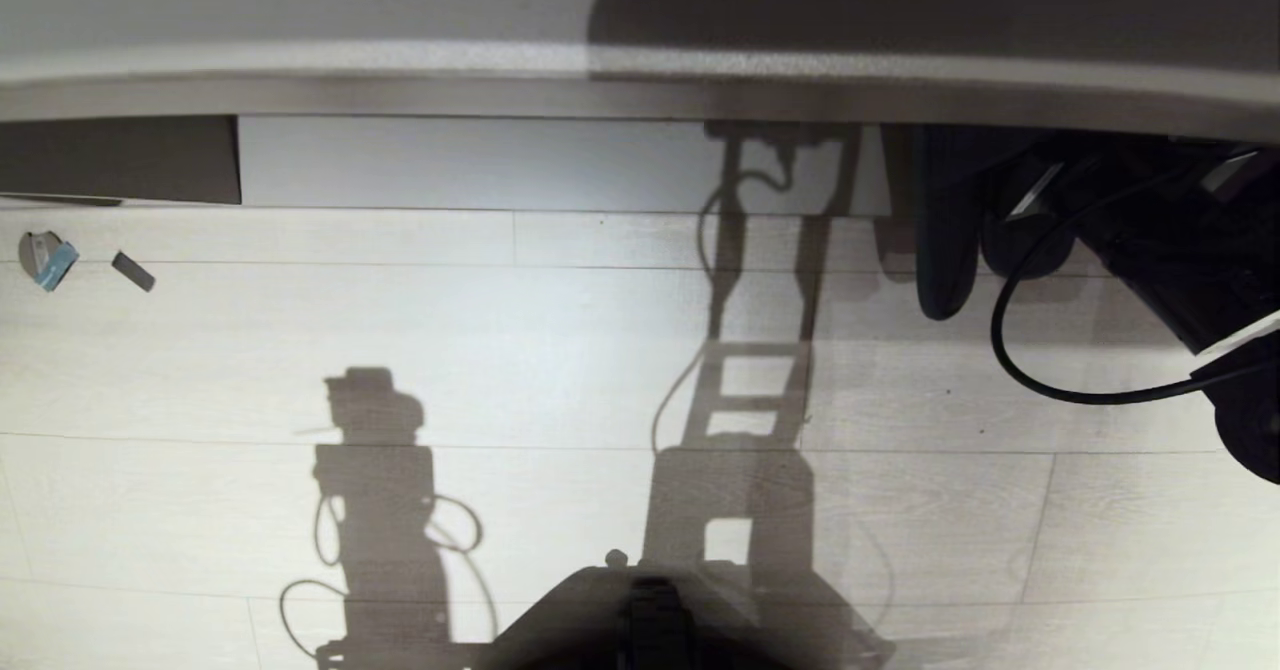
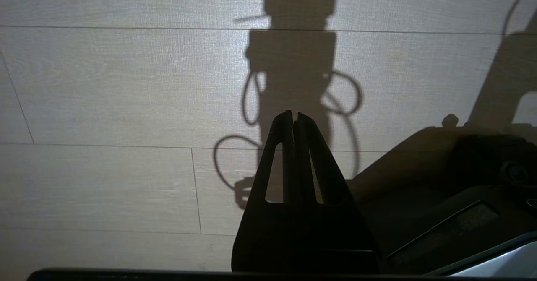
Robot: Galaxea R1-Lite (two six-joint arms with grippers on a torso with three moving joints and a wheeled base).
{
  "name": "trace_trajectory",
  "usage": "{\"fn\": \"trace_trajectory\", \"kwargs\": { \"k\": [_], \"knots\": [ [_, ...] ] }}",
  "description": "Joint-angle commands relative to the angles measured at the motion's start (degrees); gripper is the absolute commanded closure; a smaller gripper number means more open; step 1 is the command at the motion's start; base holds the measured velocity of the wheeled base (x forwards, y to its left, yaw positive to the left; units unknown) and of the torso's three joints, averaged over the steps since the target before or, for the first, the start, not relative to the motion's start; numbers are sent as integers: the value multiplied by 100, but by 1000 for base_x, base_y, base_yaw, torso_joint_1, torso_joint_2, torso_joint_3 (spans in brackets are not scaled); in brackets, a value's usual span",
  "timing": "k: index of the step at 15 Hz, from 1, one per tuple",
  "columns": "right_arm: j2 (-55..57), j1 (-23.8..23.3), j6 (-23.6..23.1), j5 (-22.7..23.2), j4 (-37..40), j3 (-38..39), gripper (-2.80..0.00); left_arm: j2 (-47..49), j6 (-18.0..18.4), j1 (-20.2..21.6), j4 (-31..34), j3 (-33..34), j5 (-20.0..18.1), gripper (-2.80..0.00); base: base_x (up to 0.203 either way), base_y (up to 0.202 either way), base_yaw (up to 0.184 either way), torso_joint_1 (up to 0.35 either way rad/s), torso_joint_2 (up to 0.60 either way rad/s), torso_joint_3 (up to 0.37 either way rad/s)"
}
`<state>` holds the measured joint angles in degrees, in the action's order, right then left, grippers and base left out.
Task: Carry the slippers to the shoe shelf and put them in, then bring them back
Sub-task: Place the slippers into the shoe cabinet
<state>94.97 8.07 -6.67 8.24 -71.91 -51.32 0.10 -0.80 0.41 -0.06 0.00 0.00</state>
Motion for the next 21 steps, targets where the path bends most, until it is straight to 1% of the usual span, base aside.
{"fn": "trace_trajectory", "kwargs": {
  "k": [1,9,12,14,15,21],
  "knots": [
    [70,2,1,28,-42,-85,0,-1,-4,2,-3,0,0,0,0,0,0,0,0,0],
    [188,2,26,46,283,-748,0,-1,1,2,-3,0,0,0,0,0,0,0,0,0],
    [106,11,21,64,313,-676,0,-1,1,2,-3,0,0,0,0,0,0,0,0,0],
    [-140,12,12,335,597,-415,0,-1,1,2,-3,0,0,0,0,0,0,0,0,0],
    [-195,12,-6,375,652,-336,0,-1,1,2,-3,0,0,0,0,0,0,0,0,0],
    [-304,10,-272,363,635,-239,0,-1,1,2,-3,0,0,0,0,0,0,0,0,0]
  ]
}}
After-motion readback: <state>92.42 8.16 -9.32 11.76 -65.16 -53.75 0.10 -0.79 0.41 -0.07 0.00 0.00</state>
